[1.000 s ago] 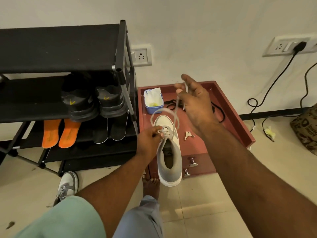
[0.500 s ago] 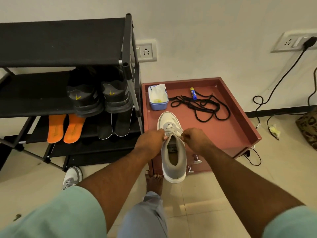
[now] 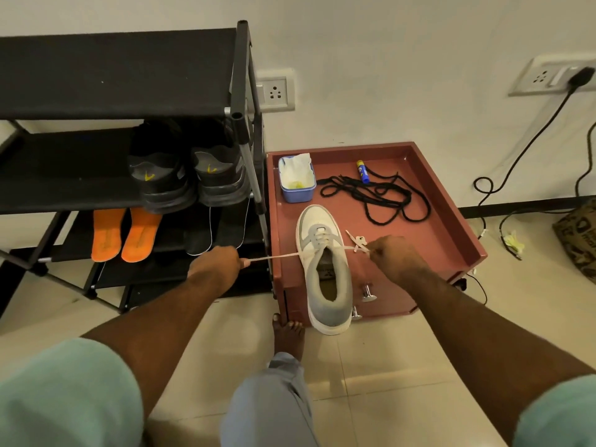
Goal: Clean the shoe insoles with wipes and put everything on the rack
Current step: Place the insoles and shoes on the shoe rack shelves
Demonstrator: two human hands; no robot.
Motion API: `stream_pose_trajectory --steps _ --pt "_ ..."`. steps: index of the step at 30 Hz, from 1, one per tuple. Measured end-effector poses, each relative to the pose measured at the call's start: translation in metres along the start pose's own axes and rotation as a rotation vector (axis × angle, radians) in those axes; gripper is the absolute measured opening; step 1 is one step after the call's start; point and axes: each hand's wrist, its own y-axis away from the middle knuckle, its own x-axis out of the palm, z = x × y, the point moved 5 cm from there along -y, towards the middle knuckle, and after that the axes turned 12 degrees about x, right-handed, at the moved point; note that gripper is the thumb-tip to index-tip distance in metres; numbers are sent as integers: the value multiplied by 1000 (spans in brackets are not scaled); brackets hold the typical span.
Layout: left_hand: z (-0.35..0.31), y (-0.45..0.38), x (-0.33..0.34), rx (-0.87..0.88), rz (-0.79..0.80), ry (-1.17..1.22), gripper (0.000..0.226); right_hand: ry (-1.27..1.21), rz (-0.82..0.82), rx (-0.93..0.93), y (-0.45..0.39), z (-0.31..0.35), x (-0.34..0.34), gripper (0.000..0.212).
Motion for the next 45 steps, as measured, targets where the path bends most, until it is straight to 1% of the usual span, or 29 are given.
stream_pose_trajectory --steps 1,2,4,5,6,8,9,11,12,14,16,17,19,22,24,25,27,29,31,34,35,36,38,39,40,43,45 --pt "-4 3 1 18 -2 13 38 -101 -26 -18 7 7 -2 16" --pt "-10 7 0 45 -36 21 38 -212 -65 -28 14 15 -4 18" --pt "-30 15 -6 102 -193 20 34 -360 -173 -63 31 30 -7 23" --pt "-44 18 -8 145 -266 41 31 -348 -218 -109 37 38 -5 22" --pt "-59 20 -9 207 -320 103 28 -294 -239 -161 42 46 -2 18" --pt "-89 17 -3 325 -359 326 24 -107 -188 -199 47 59 13 16" --pt "-101 14 0 357 -353 442 28 28 -146 -188 47 64 21 20" --pt "-117 8 5 386 -322 618 38 283 -92 -147 42 69 33 35" --pt "-123 7 6 401 -305 645 41 368 -85 -132 39 70 38 44" --pt "-129 5 9 438 -271 618 43 484 -93 -126 35 72 46 60" --pt "-129 4 13 473 -247 608 45 552 -103 -135 32 71 54 68" --pt "-126 2 14 483 -243 618 45 569 -123 -162 31 72 58 66" --pt "-119 -3 16 487 -244 671 43 581 -163 -230 29 73 62 54" --pt "-111 -8 20 471 -252 777 31 567 -189 -332 28 73 63 37" --pt "-109 -10 21 462 -300 818 26 459 -211 -370 27 71 55 31" --pt "-110 -10 21 460 -320 821 28 374 -211 -375 27 70 51 30" --pt "-111 -11 22 466 -354 794 28 188 -214 -386 26 66 42 30" --pt "-115 -10 23 455 -359 774 24 28 -222 -418 26 64 37 30" --pt "-118 -3 25 445 -316 750 24 -105 -192 -421 26 64 35 28" --pt "-124 5 24 504 -234 685 30 -195 -179 -415 25 64 33 19" --pt "-127 5 22 528 -224 593 36 -209 -180 -412 24 63 32 17" --pt "-130 3 20 542 -249 471 39 -211 -177 -412 23 63 33 15" --pt "-138 -2 9 533 -375 226 27 -178 -159 -417 21 64 36 15" --pt "-141 -4 3 528 -423 149 20 -174 -149 -417 20 65 38 16" --pt "-144 -7 -1 535 -436 108 18 -186 -141 -408 21 64 39 18" --pt "-148 -10 -6 622 -352 -4 21 -265 -109 -371 29 57 42 25" --pt "-148 -7 -6 669 -293 -78 23 -363 -28 -317 37 52 47 40"
